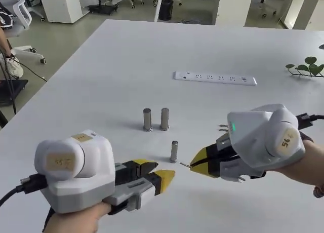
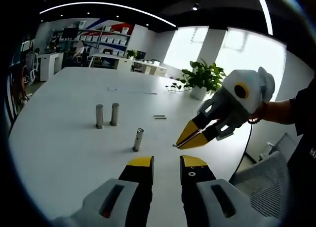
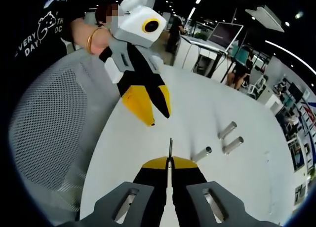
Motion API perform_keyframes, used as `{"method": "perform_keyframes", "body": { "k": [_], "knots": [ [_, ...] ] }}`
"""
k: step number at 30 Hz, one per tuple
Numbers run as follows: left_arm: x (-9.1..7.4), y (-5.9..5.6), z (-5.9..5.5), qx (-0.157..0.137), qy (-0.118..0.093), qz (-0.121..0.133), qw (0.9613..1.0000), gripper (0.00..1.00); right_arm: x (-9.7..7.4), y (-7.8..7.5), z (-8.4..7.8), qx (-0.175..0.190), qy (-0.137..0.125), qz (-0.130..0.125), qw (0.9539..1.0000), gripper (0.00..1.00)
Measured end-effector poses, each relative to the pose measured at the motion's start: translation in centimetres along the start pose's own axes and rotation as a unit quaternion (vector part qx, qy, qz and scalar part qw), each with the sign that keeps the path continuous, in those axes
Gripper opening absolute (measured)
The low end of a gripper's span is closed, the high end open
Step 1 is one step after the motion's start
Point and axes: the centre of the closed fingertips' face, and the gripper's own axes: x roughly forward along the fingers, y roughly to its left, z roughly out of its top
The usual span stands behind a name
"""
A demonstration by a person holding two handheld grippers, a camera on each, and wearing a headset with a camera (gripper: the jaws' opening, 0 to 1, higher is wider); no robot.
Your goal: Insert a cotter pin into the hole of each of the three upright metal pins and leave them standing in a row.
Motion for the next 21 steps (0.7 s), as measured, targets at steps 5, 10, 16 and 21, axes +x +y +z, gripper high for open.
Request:
{"method": "perform_keyframes", "body": {
  "k": [5, 10, 16, 21],
  "knots": [
    [0.1, -0.9, -0.2, -0.007, 0.000, -0.017, 0.9998, 0.14, 0.0, 0.5, 0.7, -0.020, -0.006, 0.003, 0.9998, 0.00],
    [0.3, -1.6, -0.2, -0.018, 0.000, -0.032, 0.9993, 0.11, 0.1, 1.0, 1.1, -0.039, -0.006, 0.010, 0.9992, 0.00],
    [0.4, -1.9, 0.0, -0.022, -0.004, -0.041, 0.9989, 0.07, 0.1, 1.5, 1.8, -0.064, -0.007, 0.014, 0.9978, 0.00],
    [0.5, -2.0, 0.1, -0.024, -0.006, -0.043, 0.9988, 0.05, 0.2, 1.7, 2.1, -0.076, -0.007, 0.015, 0.9969, 0.00]
  ]
}}
